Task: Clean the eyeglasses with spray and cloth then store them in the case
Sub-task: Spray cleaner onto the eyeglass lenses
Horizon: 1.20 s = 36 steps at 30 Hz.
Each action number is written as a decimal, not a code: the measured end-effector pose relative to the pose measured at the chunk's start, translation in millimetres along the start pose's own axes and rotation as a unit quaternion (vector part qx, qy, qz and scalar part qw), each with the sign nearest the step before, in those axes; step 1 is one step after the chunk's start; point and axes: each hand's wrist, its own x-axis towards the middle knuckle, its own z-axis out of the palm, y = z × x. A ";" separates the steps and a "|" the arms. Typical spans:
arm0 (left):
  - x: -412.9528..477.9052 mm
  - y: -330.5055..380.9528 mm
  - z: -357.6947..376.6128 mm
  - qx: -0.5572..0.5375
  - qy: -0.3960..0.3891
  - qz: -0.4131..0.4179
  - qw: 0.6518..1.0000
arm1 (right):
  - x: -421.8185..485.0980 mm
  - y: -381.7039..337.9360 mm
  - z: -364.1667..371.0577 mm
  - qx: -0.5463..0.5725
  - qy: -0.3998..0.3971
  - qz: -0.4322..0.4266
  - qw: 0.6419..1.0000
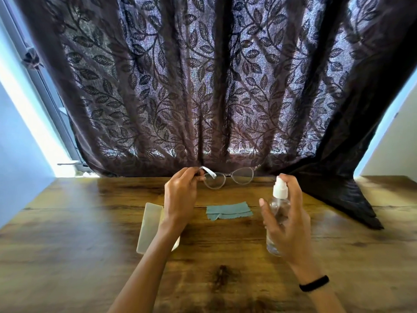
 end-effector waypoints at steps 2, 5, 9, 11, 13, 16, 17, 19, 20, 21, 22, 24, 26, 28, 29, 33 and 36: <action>0.0 0.7 0.9 0.001 -0.001 0.000 1.000 | -2.0 4.6 -2.0 -0.001 0.015 -0.001 1.000; 1.2 1.7 2.1 0.010 0.006 0.007 1.000 | -5.8 14.3 -1.9 -0.008 0.018 0.026 0.999; 0.7 -1.2 0.9 0.019 0.008 0.000 1.000 | -16.2 34.1 -4.4 0.011 0.014 0.140 0.990; -0.3 -2.9 -0.4 0.019 0.009 0.001 1.000 | -22.0 44.2 -6.5 0.011 0.013 0.191 0.981; -0.5 -3.3 -1.3 0.019 0.009 0.003 1.000 | -27.8 53.3 -8.2 0.014 0.022 0.226 0.974; -0.2 -2.6 -1.1 0.014 0.010 0.002 1.000 | -37.0 66.2 -9.4 0.008 0.024 0.273 0.962; -0.3 -2.1 -0.7 0.008 0.010 0.002 1.000 | -40.1 70.3 -10.0 0.005 0.030 0.284 0.958; -0.6 -1.0 -0.1 -0.004 0.014 0.006 1.000 | -45.9 75.9 -10.6 0.016 0.048 0.303 0.952; -0.8 -0.5 -0.2 -0.008 0.016 0.008 1.000 | -48.3 77.8 -10.2 0.023 0.055 0.309 0.949; -0.6 0.1 -0.1 -0.010 0.019 0.009 1.000 | -50.2 79.4 -9.7 0.026 0.061 0.313 0.948; -0.3 0.3 0.1 -0.011 0.022 0.009 1.000 | -51.1 80.9 -9.4 0.027 0.066 0.314 0.947; 0.4 0.5 0.7 -0.012 0.022 0.006 1.000 | -50.5 82.5 -10.0 0.027 0.071 0.315 0.946; 0.7 0.8 1.4 -0.014 0.018 0.006 1.000 | -48.8 82.1 -11.9 0.024 0.076 0.321 0.944; 0.3 1.0 2.0 -0.015 0.016 0.003 1.000 | -47.5 76.8 -13.7 0.037 0.089 0.318 0.943; 0.2 0.8 2.5 -0.015 0.015 0.003 1.000 | -46.0 71.3 -14.4 0.050 0.107 0.303 0.946; -0.9 -1.2 2.9 -0.015 0.016 0.005 1.000 | -26.3 47.8 -21.5 0.008 0.193 0.179 0.965; -0.8 -2.6 3.7 -0.016 0.015 0.001 1.000 | 0.2 34.1 -27.8 -0.047 0.173 0.093 0.979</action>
